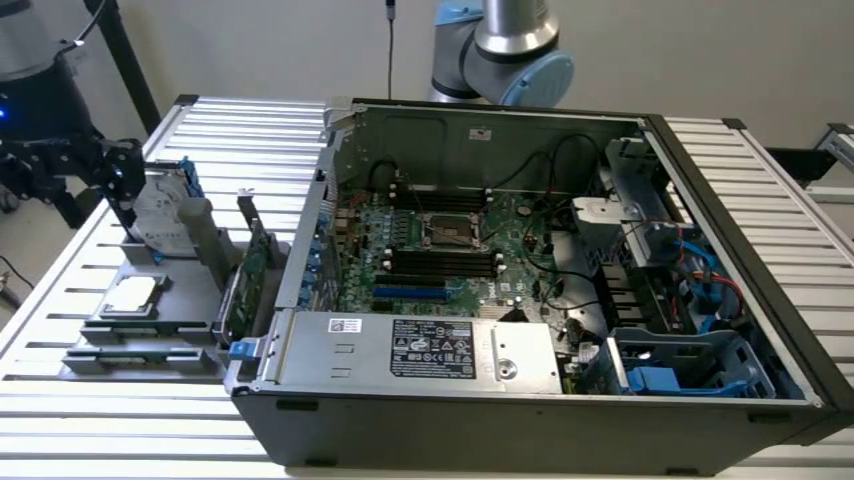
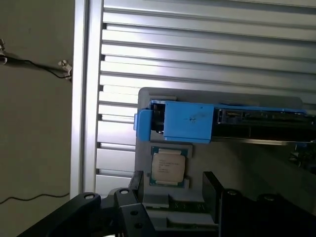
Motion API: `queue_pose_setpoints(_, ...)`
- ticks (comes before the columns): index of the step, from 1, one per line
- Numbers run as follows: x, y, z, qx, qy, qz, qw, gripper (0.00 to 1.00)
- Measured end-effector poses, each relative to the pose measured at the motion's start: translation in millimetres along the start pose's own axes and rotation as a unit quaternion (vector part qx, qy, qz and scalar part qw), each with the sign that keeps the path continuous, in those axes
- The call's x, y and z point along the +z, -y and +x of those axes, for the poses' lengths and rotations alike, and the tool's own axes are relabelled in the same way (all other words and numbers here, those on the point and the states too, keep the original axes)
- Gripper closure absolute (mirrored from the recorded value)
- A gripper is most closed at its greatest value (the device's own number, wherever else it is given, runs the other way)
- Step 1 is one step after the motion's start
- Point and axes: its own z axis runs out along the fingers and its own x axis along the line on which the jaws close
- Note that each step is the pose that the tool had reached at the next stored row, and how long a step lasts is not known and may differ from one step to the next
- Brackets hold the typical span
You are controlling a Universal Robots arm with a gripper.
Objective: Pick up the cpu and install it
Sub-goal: 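Pick up the cpu and move it towards the insertion slot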
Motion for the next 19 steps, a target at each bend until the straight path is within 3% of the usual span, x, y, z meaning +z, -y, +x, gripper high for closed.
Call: queue_pose_setpoints(19, 35.6, 17.5, 1.1, 0.0, -0.0001, -0.0003, 1.0, 0.4)
